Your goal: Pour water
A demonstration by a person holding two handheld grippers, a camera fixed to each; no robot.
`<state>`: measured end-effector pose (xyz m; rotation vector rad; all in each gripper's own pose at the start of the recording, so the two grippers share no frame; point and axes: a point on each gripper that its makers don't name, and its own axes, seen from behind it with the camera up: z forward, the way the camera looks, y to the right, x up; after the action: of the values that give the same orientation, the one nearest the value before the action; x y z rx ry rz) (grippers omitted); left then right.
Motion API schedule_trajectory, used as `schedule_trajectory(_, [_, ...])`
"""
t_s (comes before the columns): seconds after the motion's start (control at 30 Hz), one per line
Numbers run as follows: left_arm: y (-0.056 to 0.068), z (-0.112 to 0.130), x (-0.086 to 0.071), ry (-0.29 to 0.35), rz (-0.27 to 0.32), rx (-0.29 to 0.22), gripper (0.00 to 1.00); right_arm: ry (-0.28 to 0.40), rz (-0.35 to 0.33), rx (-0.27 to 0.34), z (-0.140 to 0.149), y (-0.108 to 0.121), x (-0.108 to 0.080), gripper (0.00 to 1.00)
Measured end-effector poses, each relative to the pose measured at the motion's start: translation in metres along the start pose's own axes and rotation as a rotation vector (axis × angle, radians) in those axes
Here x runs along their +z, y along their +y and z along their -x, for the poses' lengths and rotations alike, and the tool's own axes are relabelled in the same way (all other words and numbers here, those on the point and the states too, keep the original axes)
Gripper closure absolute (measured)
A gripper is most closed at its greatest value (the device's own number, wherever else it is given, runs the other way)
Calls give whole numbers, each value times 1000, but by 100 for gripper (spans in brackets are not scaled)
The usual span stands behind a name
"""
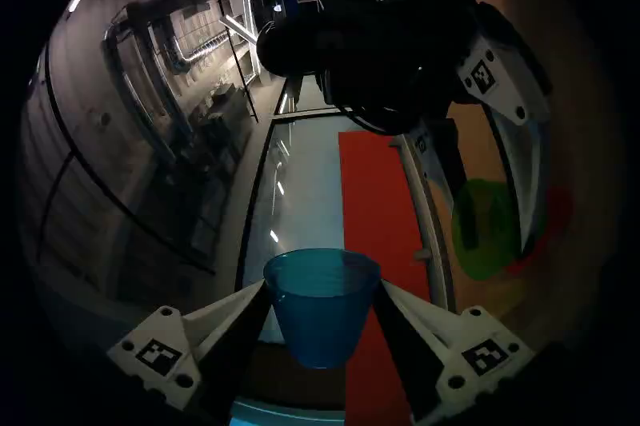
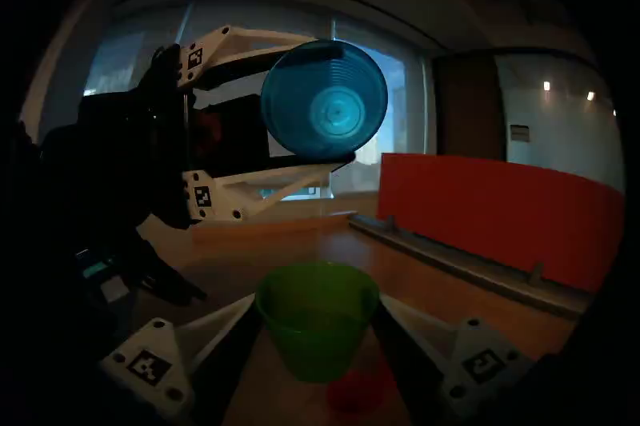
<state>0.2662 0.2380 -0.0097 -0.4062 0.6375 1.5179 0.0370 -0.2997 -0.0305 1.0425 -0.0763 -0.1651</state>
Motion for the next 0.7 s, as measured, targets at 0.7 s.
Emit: schedule_trajectory(0.7, [10,29,7,-49,15,-325,15,4,6,2,0,1,-1,10])
